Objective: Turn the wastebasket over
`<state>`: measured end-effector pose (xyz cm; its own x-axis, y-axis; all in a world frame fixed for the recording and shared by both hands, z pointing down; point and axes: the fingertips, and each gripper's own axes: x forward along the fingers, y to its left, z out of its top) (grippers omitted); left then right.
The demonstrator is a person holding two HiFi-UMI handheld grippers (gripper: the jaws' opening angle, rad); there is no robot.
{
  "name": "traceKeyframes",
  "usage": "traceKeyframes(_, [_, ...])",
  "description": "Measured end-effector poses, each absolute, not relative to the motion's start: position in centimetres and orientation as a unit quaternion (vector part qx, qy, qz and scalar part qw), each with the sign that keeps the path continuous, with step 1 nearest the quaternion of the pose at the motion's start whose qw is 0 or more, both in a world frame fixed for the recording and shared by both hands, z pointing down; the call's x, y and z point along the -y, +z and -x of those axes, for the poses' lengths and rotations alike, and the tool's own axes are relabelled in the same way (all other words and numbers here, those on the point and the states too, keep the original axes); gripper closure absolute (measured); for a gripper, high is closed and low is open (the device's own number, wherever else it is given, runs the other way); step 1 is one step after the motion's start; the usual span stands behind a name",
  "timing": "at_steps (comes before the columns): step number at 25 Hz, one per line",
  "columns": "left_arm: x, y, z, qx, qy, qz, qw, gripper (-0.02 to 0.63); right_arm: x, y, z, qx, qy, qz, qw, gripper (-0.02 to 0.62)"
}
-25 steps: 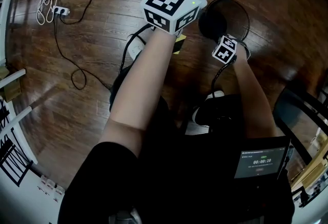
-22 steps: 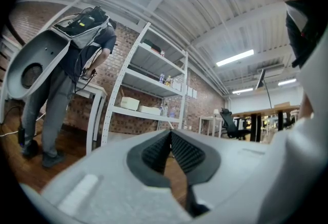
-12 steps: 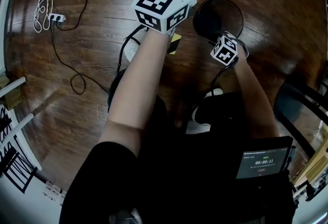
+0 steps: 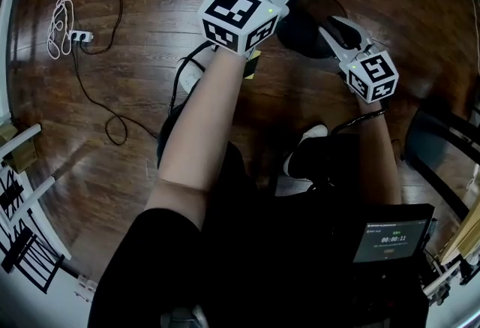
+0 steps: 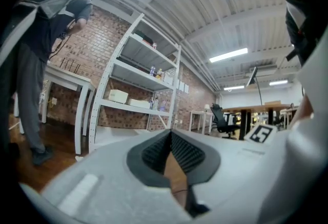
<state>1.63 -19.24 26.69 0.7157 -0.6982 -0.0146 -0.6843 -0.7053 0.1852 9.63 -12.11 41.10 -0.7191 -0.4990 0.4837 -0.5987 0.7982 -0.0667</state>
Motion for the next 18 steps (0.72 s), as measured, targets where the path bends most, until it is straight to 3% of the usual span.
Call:
traceKeyframes(3, [18.1, 27.4, -2.7, 0.365, -0.023, -0.928, 0.076, 0.603, 13.7, 36.2, -11.8, 0.921, 0.097, -0.359, 0.119, 0.556])
traceKeyframes(6, [17.0, 28.2, -3.8, 0.355, -0.015, -0.932, 0.076, 0.603, 13.8, 34.8, -13.4, 0.915, 0.11, -0.383, 0.058, 0.578])
traceKeyframes(18, [10.0, 29.0, -11.0, 0.294, 0.016, -0.954, 0.061, 0.603, 9.2, 26.1, -16.1, 0.922, 0.05, -0.383, -0.014, 0.583])
